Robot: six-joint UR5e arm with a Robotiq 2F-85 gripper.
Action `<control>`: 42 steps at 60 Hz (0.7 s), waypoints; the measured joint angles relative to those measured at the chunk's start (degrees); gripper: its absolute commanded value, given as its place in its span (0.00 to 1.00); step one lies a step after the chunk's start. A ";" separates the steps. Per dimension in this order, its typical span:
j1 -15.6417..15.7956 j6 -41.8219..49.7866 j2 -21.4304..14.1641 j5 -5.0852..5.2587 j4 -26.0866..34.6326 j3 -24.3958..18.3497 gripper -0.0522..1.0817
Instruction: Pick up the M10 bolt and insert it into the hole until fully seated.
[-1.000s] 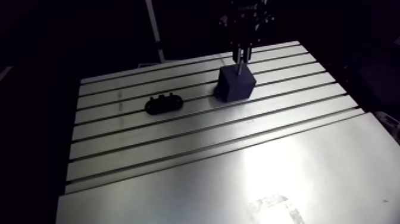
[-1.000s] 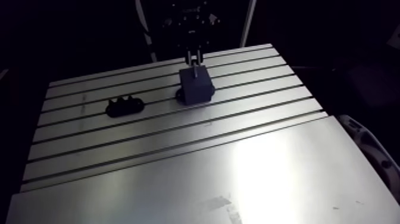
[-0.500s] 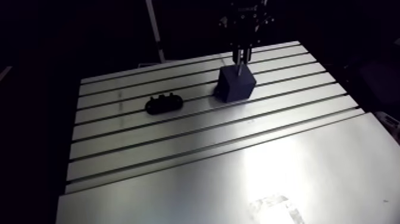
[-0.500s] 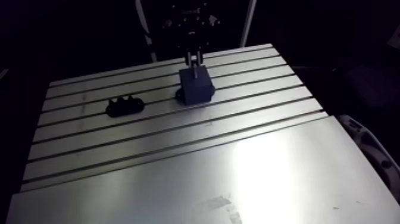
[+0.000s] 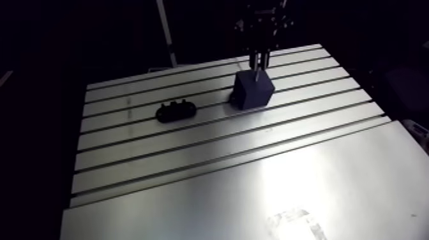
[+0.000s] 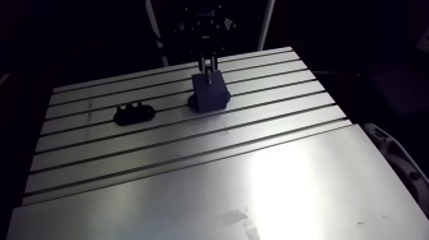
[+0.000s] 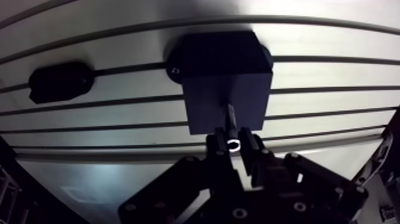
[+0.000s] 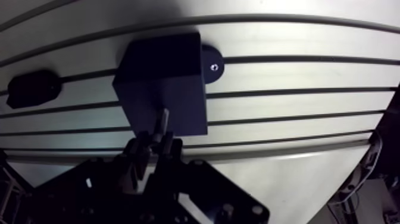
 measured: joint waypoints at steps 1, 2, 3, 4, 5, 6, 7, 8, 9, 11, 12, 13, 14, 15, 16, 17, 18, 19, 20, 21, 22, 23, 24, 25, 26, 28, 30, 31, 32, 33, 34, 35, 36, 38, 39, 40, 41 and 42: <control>0.00 0.00 0.00 0.00 -0.08 0.04 0.93; 0.00 -0.01 0.00 0.00 -0.23 0.10 0.90; 0.00 -0.01 0.00 0.00 -0.40 0.18 0.84; 0.00 -0.02 0.00 0.00 -0.48 0.22 0.84; 0.00 -0.02 0.00 0.00 -0.56 0.26 0.66; 0.00 -0.02 -0.01 0.00 -0.65 0.29 0.66; 0.00 -0.03 0.00 0.00 -0.73 0.33 0.41; 0.00 -0.04 -0.01 0.00 -0.82 0.37 0.21; 0.01 -0.04 0.00 -0.01 -0.90 0.41 0.21; 0.02 -0.05 -0.01 -0.02 -1.08 0.48 0.08; 0.03 -0.05 -0.02 -0.02 -1.17 0.51 0.06; 0.03 -0.05 -0.03 -0.04 -1.31 0.56 0.05; 0.04 -0.05 -0.03 -0.04 -1.46 0.61 0.05; 0.04 -0.05 -0.04 -0.05 -1.51 0.63 0.05; 0.03 -0.04 -0.04 -0.05 -1.58 0.65 0.05; 0.03 -0.04 -0.05 -0.05 -1.63 0.67 0.05; 0.03 -0.04 -0.06 -0.06 -1.68 0.68 0.05; 0.04 -0.04 -0.06 -0.06 -1.73 0.70 0.05; 0.03 -0.04 -0.06 -0.07 -1.78 0.72 0.05; 0.03 -0.05 -0.07 -0.07 -1.82 0.73 0.05; 0.03 -0.04 -0.07 -0.07 -1.85 0.75 0.05; 0.03 -0.04 -0.07 -0.07 -1.88 0.78 0.05; 0.03 -0.04 -0.08 -0.07 -1.92 0.80 0.05; 0.02 -0.04 -0.08 -0.08 -1.94 0.82 0.05; 0.02 -0.05 -0.08 -0.08 -1.97 0.85 0.05; 0.02 -0.04 -0.08 -0.08 -2.00 0.89 0.05; 0.01 -0.04 -0.08 -0.08 -2.03 0.94 0.05; 0.01 -0.04 -0.08 -0.08 -2.04 0.96 0.05; 0.00 -0.03 -0.08 -0.08 -2.05 0.98 0.05; -0.01 -0.03 -0.08 -0.08 -2.06 0.99 0.05; -0.01 -0.02 -0.08 -0.09 -2.06 1.00 0.05; -0.02 -0.03 -0.08 -0.09 -2.07 1.02 0.05; -0.03 -0.02 -0.09 -0.08 -2.08 1.03 0.05; -0.06 -0.01 -0.11 -0.09 -2.09 1.05 0.05; -0.06 -0.01 -0.12 -0.08 -2.10 1.06 0.05; -0.08 -0.01 -0.14 -0.07 -2.10 1.06 0.05; -0.09 -0.01 -0.16 -0.07 -2.10 1.06 0.05; -0.09 -0.01 -0.18 -0.06 -2.11 1.06 0.05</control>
